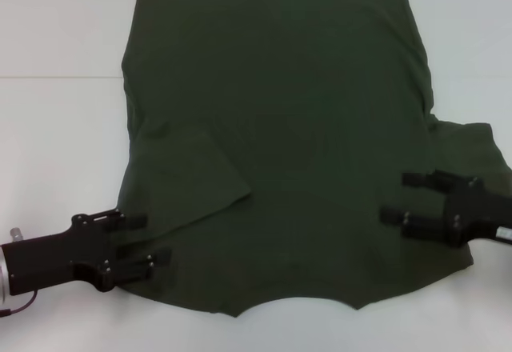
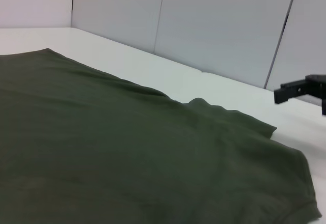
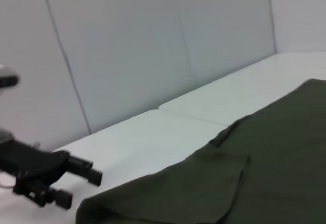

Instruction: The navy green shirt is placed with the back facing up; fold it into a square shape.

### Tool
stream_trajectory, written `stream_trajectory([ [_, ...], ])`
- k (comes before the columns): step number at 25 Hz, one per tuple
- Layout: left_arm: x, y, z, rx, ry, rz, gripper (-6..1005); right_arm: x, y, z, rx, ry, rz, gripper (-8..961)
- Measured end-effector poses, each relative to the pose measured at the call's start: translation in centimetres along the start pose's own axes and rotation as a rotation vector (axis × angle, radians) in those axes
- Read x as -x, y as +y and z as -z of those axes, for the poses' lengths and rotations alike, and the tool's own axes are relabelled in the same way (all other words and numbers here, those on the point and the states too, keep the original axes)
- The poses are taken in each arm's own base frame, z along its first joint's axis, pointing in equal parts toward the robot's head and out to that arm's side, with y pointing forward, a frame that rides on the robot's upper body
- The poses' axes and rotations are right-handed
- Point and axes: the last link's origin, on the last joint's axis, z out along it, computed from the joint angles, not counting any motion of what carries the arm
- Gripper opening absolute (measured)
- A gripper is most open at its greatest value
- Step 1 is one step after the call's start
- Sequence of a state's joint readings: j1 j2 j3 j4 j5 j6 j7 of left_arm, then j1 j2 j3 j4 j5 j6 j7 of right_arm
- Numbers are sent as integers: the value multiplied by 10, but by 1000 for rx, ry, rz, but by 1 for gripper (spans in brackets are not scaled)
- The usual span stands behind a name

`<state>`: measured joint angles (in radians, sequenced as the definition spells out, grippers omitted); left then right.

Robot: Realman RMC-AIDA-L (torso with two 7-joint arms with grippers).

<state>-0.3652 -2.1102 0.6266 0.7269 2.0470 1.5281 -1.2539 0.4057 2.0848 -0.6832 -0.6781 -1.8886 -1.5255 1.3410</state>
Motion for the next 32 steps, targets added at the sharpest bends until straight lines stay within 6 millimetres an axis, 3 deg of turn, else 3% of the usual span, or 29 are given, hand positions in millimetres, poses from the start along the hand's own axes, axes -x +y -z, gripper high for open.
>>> stream_trajectory([
  [9, -4, 0, -3, 15, 5, -22, 748, 50, -32, 44, -204, 21, -302, 925],
  [12, -5, 0, -4, 18, 5, -32, 747, 65, -47, 64, -320, 32, -478, 925],
  [17, -5, 0, -4, 19, 5, -45, 748, 72, -70, 90, -478, 29, -740, 925],
  [21, -6, 0, -4, 20, 6, -70, 748, 66, -77, 94, -543, 74, -791, 924],
  [27, -6, 0, -7, 29, -3, -74, 747, 53, -84, 85, -648, 267, -806, 924],
  [32, -5, 2, -7, 33, -5, -75, 747, 50, -91, 78, -694, 302, -831, 924],
])
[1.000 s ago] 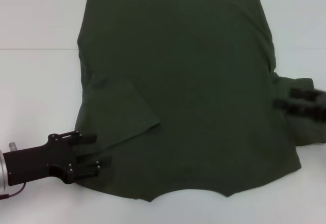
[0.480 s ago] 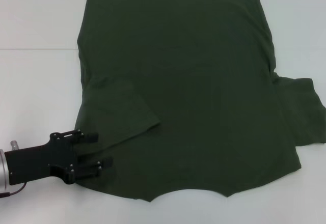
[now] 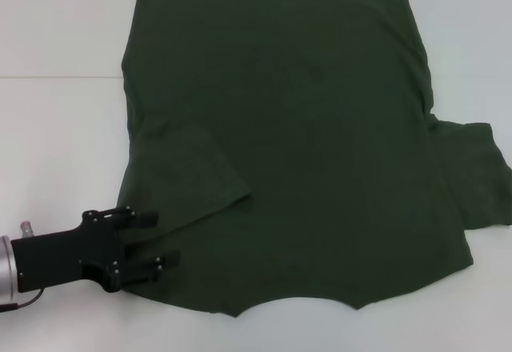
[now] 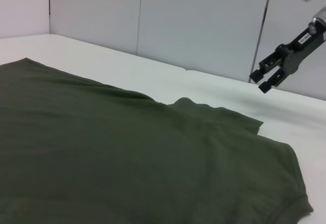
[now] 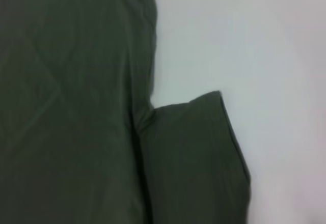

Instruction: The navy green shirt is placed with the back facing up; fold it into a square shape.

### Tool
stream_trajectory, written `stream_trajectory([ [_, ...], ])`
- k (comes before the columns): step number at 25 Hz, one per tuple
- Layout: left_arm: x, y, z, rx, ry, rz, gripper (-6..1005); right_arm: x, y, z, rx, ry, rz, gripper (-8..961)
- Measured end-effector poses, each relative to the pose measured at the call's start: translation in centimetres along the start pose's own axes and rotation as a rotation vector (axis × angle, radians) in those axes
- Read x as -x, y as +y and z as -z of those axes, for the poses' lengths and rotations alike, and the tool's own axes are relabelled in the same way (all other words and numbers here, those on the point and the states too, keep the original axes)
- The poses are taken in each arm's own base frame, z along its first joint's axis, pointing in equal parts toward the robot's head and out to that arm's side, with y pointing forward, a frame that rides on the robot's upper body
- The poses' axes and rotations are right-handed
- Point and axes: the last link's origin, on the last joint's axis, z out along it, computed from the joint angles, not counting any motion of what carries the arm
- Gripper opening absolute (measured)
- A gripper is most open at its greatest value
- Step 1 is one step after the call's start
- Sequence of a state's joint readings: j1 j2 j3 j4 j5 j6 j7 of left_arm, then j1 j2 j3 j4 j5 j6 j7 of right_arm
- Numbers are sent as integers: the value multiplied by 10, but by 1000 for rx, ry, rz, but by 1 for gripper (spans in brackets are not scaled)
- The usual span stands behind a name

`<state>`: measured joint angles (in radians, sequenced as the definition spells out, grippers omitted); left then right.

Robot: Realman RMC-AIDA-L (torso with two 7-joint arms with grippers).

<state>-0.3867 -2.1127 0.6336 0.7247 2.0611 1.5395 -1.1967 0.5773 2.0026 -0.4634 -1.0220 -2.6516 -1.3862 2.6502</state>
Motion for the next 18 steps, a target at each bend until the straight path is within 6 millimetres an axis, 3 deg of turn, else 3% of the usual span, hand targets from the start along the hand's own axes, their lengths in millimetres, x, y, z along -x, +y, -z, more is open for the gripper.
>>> stream_trajectory([
  [12, 4, 2, 3, -2, -5, 11, 747, -3, 8, -35, -16, 65, -2, 923],
  [18, 4, 3, 3, 3, -8, 12, 747, -2, 8, -40, -21, 54, -2, 923],
])
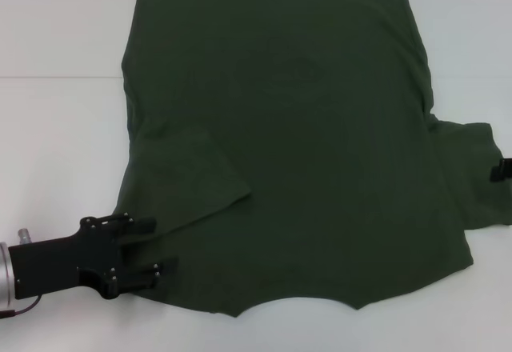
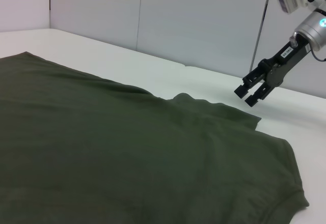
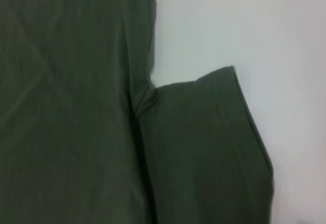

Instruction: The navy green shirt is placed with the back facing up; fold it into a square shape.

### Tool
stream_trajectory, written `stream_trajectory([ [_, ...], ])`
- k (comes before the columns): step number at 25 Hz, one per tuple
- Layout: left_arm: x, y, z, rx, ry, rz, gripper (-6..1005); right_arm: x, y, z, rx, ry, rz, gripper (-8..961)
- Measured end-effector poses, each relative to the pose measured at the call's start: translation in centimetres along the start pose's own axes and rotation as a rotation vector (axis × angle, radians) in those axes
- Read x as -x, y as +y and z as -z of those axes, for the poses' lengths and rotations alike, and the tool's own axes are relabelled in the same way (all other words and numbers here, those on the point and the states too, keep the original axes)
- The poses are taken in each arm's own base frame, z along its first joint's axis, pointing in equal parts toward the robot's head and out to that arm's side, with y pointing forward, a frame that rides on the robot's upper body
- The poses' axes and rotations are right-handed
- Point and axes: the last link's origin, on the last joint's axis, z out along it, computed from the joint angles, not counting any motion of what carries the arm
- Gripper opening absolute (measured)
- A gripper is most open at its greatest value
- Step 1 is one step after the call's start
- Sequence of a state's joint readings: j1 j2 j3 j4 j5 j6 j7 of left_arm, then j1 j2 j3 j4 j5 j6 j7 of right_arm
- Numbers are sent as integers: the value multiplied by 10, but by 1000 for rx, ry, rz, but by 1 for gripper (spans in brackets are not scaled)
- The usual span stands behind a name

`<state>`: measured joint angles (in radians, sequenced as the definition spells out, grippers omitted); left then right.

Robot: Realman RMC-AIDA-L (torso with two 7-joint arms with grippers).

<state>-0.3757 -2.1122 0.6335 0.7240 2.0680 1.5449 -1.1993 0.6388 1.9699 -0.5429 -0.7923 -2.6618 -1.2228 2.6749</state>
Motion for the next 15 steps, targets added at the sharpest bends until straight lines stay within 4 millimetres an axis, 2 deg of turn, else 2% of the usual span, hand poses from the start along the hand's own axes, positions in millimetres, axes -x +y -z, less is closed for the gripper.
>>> stream_trajectory([
  [15, -4, -1, -3, 6, 5, -1, 748, -6, 5, -19, 6, 8, -10, 907],
])
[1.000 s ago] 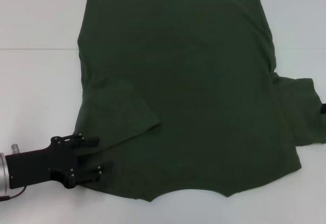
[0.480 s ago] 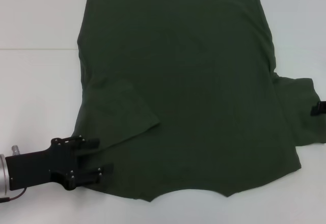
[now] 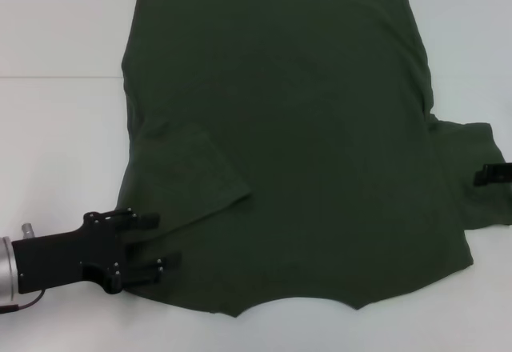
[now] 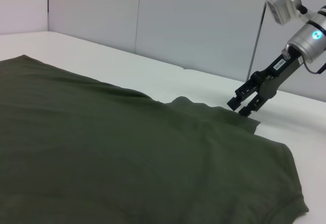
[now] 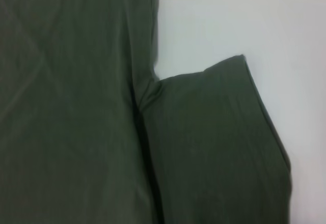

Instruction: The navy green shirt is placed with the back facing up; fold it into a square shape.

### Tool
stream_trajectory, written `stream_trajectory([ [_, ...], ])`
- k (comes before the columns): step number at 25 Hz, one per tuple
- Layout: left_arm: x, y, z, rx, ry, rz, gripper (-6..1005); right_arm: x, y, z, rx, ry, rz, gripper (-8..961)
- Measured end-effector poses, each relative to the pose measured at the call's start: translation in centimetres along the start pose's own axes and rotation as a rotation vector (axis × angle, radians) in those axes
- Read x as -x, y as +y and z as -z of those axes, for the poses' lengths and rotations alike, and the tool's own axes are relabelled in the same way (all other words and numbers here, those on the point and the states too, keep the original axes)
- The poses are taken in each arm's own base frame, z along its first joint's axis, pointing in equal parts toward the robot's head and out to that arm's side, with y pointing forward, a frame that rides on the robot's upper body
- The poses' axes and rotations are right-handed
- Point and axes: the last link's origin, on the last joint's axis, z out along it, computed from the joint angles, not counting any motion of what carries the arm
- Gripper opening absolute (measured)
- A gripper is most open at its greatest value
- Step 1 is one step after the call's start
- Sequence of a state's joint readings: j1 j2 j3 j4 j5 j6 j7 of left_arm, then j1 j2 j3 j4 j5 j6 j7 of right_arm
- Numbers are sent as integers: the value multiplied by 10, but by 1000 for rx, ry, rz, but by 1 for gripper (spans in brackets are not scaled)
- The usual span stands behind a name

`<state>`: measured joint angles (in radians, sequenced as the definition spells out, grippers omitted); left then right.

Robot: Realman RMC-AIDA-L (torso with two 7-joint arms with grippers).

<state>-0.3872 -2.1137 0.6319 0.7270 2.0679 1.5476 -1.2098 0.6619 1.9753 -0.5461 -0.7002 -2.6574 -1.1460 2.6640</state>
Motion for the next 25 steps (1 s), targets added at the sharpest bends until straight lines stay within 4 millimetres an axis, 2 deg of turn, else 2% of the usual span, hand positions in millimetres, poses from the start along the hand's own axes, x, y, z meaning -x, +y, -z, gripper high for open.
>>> stream_trajectory([
  [20, -5, 0, -5, 12, 9, -7, 748, 0, 4, -7, -12, -4, 20, 816],
  [25, -6, -1, -6, 12, 9, -10, 747, 1, 10, -10, -2, 2, 25, 821],
])
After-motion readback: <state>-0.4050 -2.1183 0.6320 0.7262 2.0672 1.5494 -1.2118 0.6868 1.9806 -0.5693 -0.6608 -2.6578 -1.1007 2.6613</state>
